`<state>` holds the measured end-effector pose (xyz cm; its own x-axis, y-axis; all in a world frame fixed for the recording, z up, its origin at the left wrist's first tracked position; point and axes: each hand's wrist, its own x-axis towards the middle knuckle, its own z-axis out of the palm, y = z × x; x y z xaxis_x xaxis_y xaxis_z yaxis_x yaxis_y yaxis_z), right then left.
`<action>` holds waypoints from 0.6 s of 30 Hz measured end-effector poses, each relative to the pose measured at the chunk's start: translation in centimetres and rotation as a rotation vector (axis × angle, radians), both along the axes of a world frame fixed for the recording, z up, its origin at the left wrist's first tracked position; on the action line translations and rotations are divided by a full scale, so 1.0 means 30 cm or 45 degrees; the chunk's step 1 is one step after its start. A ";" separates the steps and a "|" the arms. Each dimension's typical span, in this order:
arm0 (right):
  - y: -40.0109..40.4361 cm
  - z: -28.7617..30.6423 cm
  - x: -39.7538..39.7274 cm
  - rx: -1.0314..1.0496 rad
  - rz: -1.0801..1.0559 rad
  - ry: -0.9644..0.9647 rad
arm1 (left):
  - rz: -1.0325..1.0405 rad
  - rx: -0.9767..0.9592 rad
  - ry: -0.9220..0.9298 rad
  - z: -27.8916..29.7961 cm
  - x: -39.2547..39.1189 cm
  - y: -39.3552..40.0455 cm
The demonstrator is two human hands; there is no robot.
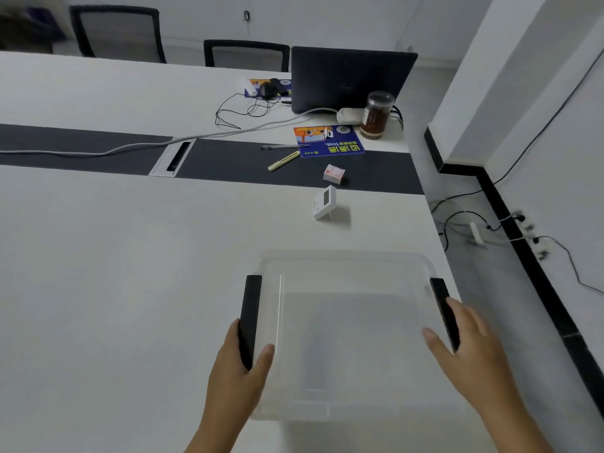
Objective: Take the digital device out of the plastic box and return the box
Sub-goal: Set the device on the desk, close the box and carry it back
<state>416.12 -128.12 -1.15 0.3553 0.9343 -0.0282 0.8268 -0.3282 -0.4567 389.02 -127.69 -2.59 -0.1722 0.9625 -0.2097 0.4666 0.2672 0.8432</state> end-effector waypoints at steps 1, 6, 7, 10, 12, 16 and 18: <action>-0.021 -0.002 0.019 -0.141 -0.087 0.076 | 0.006 -0.019 -0.023 -0.005 0.003 -0.005; -0.084 -0.041 0.014 -0.147 -0.263 0.526 | 0.087 -0.075 -0.086 -0.015 0.012 -0.015; -0.087 -0.044 0.009 -0.095 -0.287 0.569 | 0.094 -0.063 -0.092 -0.014 0.013 -0.017; -0.084 -0.057 0.010 0.004 -0.330 0.667 | 0.149 -0.054 -0.100 -0.008 0.022 -0.026; -0.067 -0.057 0.025 0.034 -0.292 0.703 | 0.215 -0.067 -0.117 -0.006 0.038 -0.036; -0.008 -0.044 0.077 0.017 -0.074 0.742 | 0.452 -0.021 -0.153 -0.004 0.099 -0.113; 0.022 -0.033 0.106 -0.030 0.065 0.743 | 0.620 0.017 -0.174 0.006 0.146 -0.177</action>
<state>419.29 -127.46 -2.15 0.2294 0.9466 -0.2264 0.4555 -0.3099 -0.8345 393.41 -132.99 -2.41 -0.5738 0.7800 -0.2496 0.1758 0.4150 0.8927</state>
